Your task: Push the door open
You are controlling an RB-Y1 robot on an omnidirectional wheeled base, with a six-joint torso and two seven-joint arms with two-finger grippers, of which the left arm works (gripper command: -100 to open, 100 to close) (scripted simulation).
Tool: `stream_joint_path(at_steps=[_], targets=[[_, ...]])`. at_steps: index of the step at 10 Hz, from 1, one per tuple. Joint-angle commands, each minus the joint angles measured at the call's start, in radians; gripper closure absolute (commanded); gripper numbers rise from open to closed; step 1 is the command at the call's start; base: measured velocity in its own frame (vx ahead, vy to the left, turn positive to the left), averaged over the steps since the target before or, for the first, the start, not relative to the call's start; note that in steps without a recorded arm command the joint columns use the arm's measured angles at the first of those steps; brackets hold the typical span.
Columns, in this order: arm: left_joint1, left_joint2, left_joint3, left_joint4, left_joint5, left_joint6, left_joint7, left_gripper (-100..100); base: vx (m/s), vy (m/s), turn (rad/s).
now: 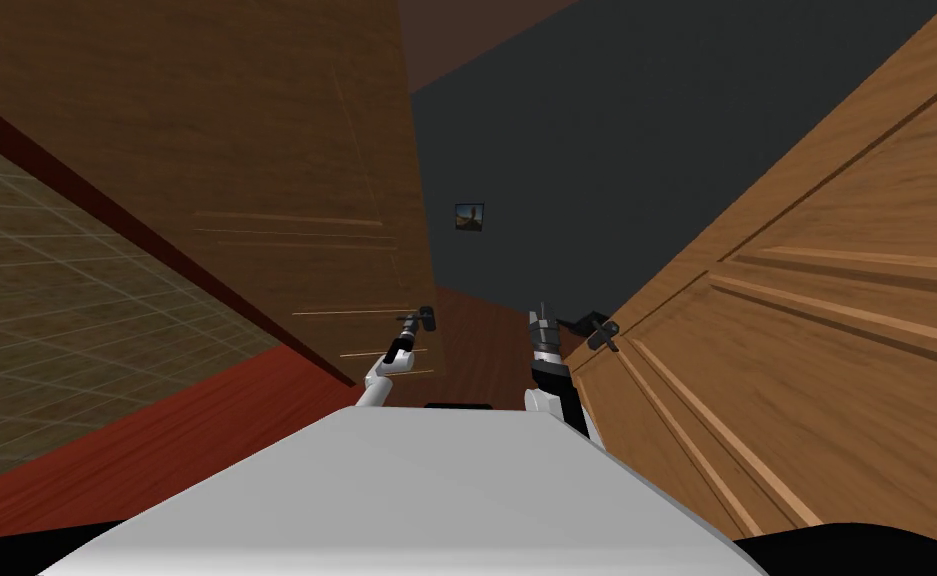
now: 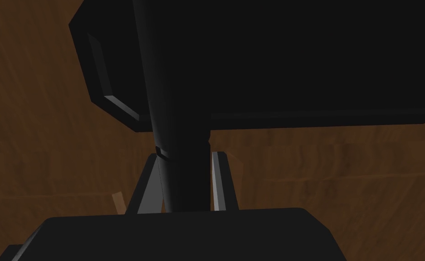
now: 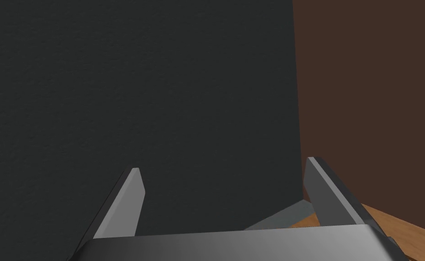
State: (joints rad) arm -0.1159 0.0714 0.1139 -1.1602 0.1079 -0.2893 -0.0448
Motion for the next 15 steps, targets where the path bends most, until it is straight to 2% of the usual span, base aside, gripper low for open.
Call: stream_joint_path(at_steps=[1, 5, 10, 12, 13, 14, 15], targets=[[0.000, 0.004, 0.015, 0.001, 0.002, 0.000, -0.003, 100, 0.136, -0.032, 0.058], [-0.001, 0.009, 0.051, 0.004, 0.007, -0.001, -0.010, 100, 0.163, -0.075, 0.060], [-0.003, 0.010, 0.118, 0.009, 0.017, -0.003, -0.024, 100, 0.191, -0.094, 0.083], [-0.003, 0.008, 0.137, 0.010, 0.020, -0.003, -0.028, 100, 0.191, -0.062, 0.054], [-0.001, 0.007, 0.129, 0.017, 0.020, -0.002, -0.025, 100, 0.091, -0.023, 0.031], [-0.003, 0.012, 0.147, 0.017, 0.023, -0.004, -0.028, 100, 0.160, -0.014, 0.058], [-0.004, 0.013, 0.152, 0.018, 0.023, -0.004, -0.029, 100, 0.195, -0.044, 0.048]])
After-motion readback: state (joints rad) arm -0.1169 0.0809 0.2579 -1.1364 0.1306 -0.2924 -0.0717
